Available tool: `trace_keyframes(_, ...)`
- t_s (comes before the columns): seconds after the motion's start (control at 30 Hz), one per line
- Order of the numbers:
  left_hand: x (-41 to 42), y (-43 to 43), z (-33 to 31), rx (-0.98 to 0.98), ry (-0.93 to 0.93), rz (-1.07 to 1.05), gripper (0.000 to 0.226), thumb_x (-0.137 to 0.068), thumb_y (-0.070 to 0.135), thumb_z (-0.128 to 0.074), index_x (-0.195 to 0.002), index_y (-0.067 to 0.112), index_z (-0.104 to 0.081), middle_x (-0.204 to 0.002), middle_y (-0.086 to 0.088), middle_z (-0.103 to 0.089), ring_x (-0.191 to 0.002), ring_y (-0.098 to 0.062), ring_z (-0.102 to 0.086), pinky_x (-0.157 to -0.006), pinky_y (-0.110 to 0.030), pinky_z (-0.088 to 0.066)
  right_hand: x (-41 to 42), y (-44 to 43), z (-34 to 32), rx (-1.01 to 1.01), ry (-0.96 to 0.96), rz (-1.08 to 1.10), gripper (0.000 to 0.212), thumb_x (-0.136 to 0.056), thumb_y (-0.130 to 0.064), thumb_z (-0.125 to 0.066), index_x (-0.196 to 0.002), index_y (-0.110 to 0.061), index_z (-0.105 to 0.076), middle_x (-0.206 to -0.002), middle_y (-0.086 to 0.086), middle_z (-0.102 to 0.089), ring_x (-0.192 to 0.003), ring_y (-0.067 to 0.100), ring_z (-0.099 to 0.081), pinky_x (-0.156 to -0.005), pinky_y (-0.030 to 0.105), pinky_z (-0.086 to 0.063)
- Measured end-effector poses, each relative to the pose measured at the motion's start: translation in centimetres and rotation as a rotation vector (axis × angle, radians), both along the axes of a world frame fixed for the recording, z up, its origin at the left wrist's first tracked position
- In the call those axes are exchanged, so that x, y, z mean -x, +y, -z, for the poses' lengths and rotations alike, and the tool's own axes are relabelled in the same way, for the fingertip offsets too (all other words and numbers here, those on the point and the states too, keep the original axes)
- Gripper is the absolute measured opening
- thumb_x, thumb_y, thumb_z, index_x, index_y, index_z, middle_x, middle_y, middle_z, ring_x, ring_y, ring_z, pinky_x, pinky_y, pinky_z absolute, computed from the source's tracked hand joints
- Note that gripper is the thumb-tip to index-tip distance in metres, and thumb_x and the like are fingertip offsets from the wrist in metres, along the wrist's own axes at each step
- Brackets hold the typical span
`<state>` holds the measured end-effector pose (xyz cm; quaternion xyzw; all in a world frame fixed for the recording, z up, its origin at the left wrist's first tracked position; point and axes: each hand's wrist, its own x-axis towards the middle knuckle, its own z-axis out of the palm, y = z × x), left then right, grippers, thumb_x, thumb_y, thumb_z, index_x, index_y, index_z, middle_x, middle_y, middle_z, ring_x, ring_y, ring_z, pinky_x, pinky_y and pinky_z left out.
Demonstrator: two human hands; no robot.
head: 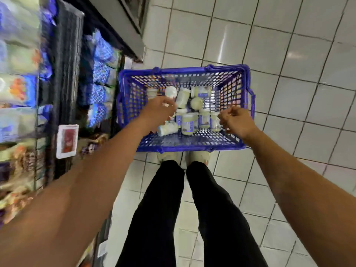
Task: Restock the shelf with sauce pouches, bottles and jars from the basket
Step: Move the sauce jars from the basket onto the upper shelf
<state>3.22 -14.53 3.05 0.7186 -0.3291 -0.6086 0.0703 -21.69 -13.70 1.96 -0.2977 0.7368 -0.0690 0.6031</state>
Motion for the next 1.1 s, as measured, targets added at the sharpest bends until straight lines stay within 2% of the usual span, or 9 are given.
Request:
trace_keyframes(0.1,0.7,2.3,6.6,-0.103,0.001,-0.015,0.007,-0.093,0.017,-0.064,-0.097,0.020,-0.059,-0.078,-0.003,-0.062,-0.062,-0.017,-0.054,-0.052,-0.024,-0.043,1.1,1.5,6.1,-0.102,0.049,-0.006,0.015,-0.092,-0.013,-0.066,-0.081,-0.009,-0.056,-0.073,0.015,-0.056,-0.064,0.024,-0.049,-0.058,0.036,-0.042)
trace_keyframes(0.2,1.6,4.0,12.5,-0.189,-0.033,0.064,0.026,-0.090,0.030,-0.064,-0.114,0.022,-0.059,-0.108,-0.004,-0.063,-0.090,-0.025,-0.065,-0.080,-0.035,-0.055,1.9,2.2,11.4,-0.165,0.145,-0.170,0.034,-0.090,-0.024,-0.068,-0.116,-0.005,-0.058,-0.101,0.020,-0.065,-0.085,0.027,-0.058,-0.077,0.046,-0.053)
trace_keyframes(0.33,3.2,5.1,18.3,-0.223,-0.065,0.082,0.046,-0.088,0.032,-0.066,-0.130,0.019,-0.052,-0.131,-0.007,-0.056,-0.114,-0.027,-0.058,-0.098,-0.046,-0.052,1.9,2.2,17.1,-0.130,0.290,-0.463,0.048,-0.091,-0.025,-0.069,-0.131,-0.006,-0.050,-0.119,0.017,-0.060,-0.093,0.027,-0.056,-0.068,0.030,-0.045)
trace_keyframes(0.43,4.2,5.4,22.0,-0.193,-0.105,0.082,0.059,-0.088,0.034,-0.068,-0.139,0.015,-0.044,-0.125,0.000,-0.050,-0.104,-0.018,-0.053,-0.088,-0.029,-0.046,1.6,1.8,21.0,-0.035,0.434,-0.799,0.068,-0.090,-0.020,-0.069,-0.147,-0.005,-0.034,-0.144,0.021,-0.041,-0.128,0.037,-0.045,-0.100,0.045,-0.046)
trace_keyframes(0.5,4.9,5.5,23.8,-0.162,-0.119,0.048,0.065,-0.087,0.034,-0.071,-0.140,0.012,-0.041,-0.118,0.001,-0.049,-0.092,-0.016,-0.056,-0.074,-0.021,-0.044,1.5,1.5,23.0,0.046,0.515,-0.999,0.073,-0.090,-0.020,-0.068,-0.149,-0.004,-0.029,-0.148,0.022,-0.035,-0.136,0.039,-0.034,-0.108,0.048,-0.038)
trace_keyframes(0.57,5.7,5.5,25.5,-0.138,-0.130,0.021,0.069,-0.084,0.036,-0.076,-0.138,0.009,-0.042,-0.126,-0.002,-0.054,-0.098,-0.019,-0.062,-0.075,-0.021,-0.049,1.5,0.9,24.7,0.098,0.570,-1.122,0.071,-0.089,-0.026,-0.069,-0.145,-0.003,-0.031,-0.146,0.021,-0.038,-0.135,0.038,-0.034,-0.108,0.047,-0.038)
trace_keyframes(0.73,7.4,5.7,28.5,-0.108,-0.183,0.038,0.083,-0.076,0.042,-0.083,-0.140,0.008,-0.041,-0.141,-0.011,-0.050,-0.126,-0.028,-0.051,-0.105,-0.045,-0.045,1.6,0.5,27.7,0.024,0.585,-1.252,0.078,-0.093,-0.039,-0.063,-0.150,-0.001,-0.025,-0.153,0.021,-0.032,-0.140,0.039,-0.028,-0.111,0.050,-0.035)
trace_keyframes(0.97,7.8,6.2,30.2,-0.036,-0.262,-0.002,0.076,-0.073,0.036,-0.084,-0.131,0.010,-0.040,-0.132,-0.009,-0.051,-0.116,-0.026,-0.053,-0.091,-0.032,-0.044,1.1,0.5,29.5,0.032,0.609,-1.153,0.061,-0.092,-0.019,-0.065,-0.142,-0.009,-0.030,-0.146,0.023,-0.039,-0.136,0.039,-0.032,-0.106,0.049,-0.040)
trace_keyframes(1.1,7.6,7.0,29.8,0.021,-0.211,-0.046,0.068,-0.072,0.029,-0.084,-0.121,0.015,-0.041,-0.124,-0.005,-0.053,-0.105,-0.019,-0.054,-0.082,-0.029,-0.041,1.4,0.3,30.0,0.049,0.578,-1.153,0.071,-0.090,-0.019,-0.069,-0.146,-0.009,-0.028,-0.149,0.021,-0.036,-0.138,0.042,-0.032,-0.108,0.050,-0.039)
